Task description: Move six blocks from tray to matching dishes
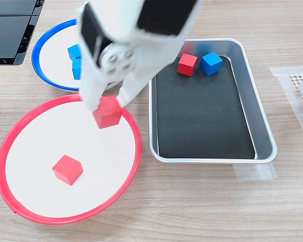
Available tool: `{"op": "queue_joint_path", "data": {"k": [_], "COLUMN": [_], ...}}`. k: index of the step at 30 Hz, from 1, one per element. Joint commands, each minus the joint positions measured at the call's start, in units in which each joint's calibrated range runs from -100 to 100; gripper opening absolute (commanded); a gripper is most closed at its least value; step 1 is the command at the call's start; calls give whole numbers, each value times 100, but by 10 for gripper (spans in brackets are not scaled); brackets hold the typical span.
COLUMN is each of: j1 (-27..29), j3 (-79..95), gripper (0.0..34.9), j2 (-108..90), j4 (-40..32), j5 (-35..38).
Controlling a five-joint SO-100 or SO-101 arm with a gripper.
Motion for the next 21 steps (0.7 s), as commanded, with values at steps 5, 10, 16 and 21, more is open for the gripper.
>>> {"op": "queue_joint_path", "data": {"k": [5, 10, 16, 21], "j1": [-145, 43, 1022, 2386], "j3": [-726, -126, 1467, 3033], "gripper": [218, 5, 2, 2], "j2": [1028, 295, -1496, -2656], "j4": [-349, -102, 1112, 831], "j5": [-39, 78, 430, 357]}}
